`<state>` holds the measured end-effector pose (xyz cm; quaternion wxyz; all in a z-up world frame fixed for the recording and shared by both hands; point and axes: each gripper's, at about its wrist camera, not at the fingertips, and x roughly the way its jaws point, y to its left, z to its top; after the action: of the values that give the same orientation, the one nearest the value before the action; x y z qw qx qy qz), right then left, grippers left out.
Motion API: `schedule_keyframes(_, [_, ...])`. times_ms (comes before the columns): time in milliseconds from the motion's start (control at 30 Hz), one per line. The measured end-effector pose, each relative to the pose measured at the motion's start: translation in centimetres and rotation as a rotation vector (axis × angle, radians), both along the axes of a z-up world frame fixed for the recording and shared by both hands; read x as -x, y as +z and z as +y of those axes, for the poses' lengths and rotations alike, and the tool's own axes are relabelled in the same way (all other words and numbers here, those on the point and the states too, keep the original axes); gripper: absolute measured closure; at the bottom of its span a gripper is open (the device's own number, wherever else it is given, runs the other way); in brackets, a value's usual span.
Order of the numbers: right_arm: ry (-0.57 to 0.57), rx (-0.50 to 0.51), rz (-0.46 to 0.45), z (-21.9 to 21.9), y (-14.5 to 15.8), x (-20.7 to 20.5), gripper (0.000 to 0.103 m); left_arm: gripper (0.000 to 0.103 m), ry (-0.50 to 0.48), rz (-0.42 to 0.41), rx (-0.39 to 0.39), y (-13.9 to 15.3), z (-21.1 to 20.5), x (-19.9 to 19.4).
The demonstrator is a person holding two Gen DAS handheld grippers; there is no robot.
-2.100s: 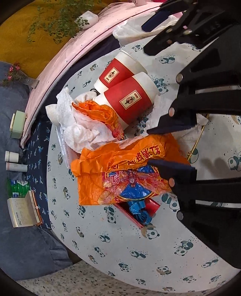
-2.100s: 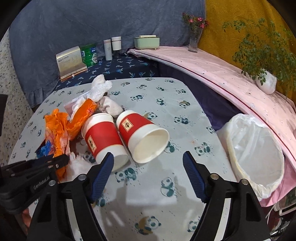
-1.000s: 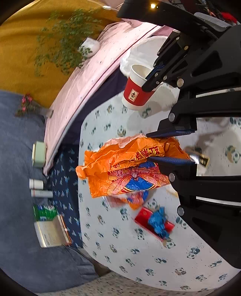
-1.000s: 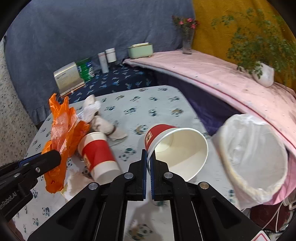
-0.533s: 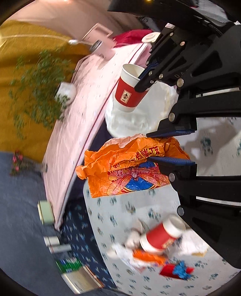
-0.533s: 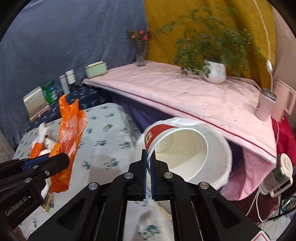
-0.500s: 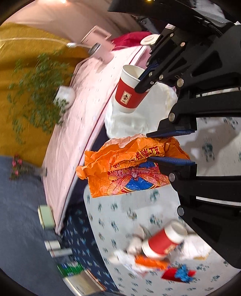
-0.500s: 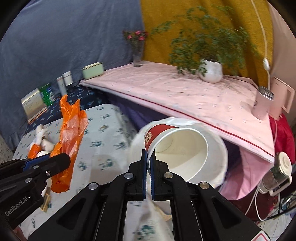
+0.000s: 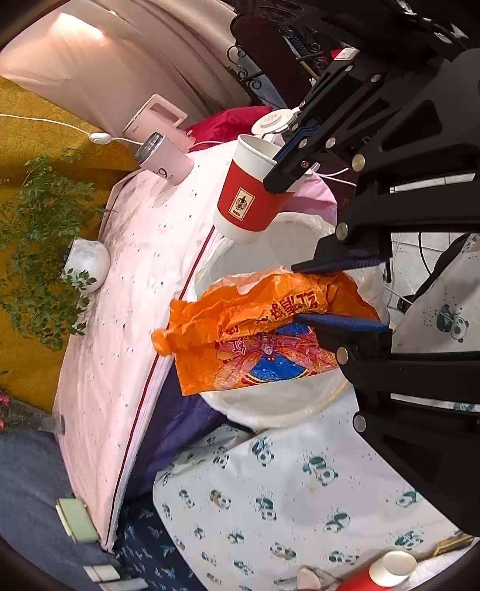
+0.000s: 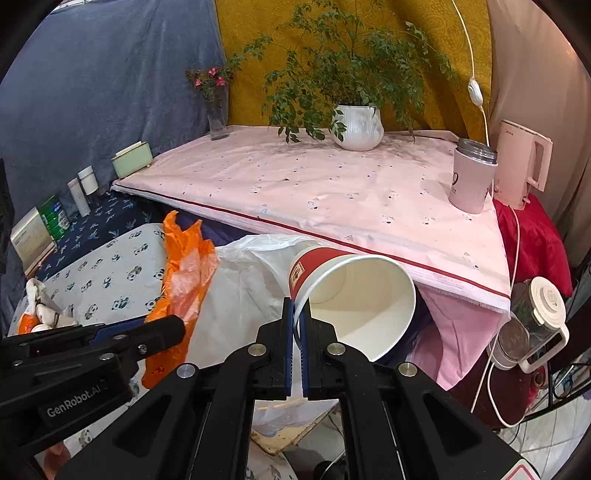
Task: Collect trash
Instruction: 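Carry bag and cup to the white bin and release both into it, then move both tools back over the table toward the remaining trash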
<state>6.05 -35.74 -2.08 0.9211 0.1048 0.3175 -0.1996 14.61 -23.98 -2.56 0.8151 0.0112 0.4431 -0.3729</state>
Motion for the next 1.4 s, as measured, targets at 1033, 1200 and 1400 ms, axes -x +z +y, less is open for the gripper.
schedule_keyframes(1033, [0.055,0.048,-0.01,4.7,1.4,-2.7,0.046,0.036,0.349,-0.123,-0.031,1.2,9.6,-1.0])
schedule_keyframes(1200, [0.097,0.056,0.003,8.0,2.3,-2.4,0.038,0.03,0.431,-0.135,-0.043,1.8,12.8,-0.2])
schedule_keyframes(1400, [0.168,0.106,0.031,13.0,3.0,-2.2,0.034,0.027,0.529,-0.142,-0.082,1.9,17.7,0.9])
